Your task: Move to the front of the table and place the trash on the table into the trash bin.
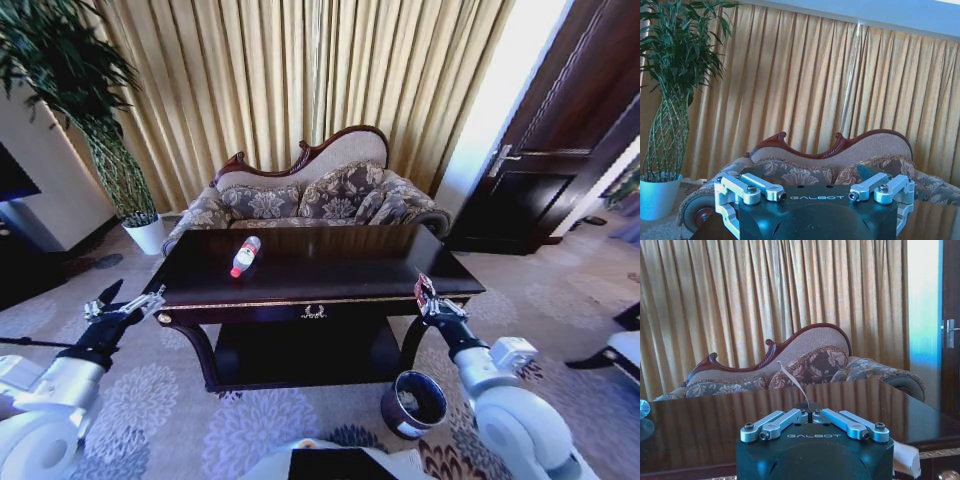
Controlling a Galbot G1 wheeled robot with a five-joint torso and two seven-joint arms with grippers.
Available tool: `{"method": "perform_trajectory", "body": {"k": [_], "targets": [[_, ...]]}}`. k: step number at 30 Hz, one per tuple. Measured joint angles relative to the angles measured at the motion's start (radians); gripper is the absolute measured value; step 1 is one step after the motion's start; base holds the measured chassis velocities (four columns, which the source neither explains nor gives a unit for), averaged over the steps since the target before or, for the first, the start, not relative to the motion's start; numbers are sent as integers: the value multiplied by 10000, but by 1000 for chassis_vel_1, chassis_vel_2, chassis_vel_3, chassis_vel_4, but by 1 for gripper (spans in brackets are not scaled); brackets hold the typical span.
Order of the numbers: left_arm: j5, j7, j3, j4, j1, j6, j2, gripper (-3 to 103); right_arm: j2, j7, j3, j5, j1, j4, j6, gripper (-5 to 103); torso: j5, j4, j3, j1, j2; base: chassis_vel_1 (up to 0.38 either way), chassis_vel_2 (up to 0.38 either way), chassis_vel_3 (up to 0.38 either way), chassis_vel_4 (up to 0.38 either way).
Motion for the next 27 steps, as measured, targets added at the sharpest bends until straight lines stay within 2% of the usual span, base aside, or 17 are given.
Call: {"method": "perform_trajectory", "body": {"k": [8,11,13,17,19,22,24,27], "targets": [[-4,3,-92,197,-8,-109,29,100,154,-168,-90,-209,111,-815,138,0,-1,-1,-1,-3,1,26,-29,-27,23],[-8,6,-95,211,9,-170,30,100,199,-203,-239,-302,379,-2174,188,0,2,0,1,0,-1,0,0,0,0],[-8,7,-95,207,11,-174,25,100,208,-207,-276,-320,429,-2439,202,0,3,0,1,1,-1,0,0,0,0],[-31,-3,-106,93,59,-191,25,100,240,-388,-530,-714,998,-4681,517,0,1,0,1,0,-1,0,0,0,0],[-37,-7,-111,89,59,-192,36,100,240,-406,-567,-784,1107,-5054,568,0,2,0,0,0,0,0,0,0,0],[-90,-35,-162,78,50,-202,89,100,257,-457,-735,-1098,1854,-7113,913,0,1,1,1,0,-1,0,0,0,0],[-113,-40,-176,69,50,-202,97,100,266,-461,-760,-1119,1965,-7414,985,0,2,0,1,0,-1,0,0,0,0],[-190,-44,-249,-1,68,-205,111,100,333,-615,-886,-1342,2505,-8920,1406,0,0,-1,2,0,-1,0,0,0,0]]}}
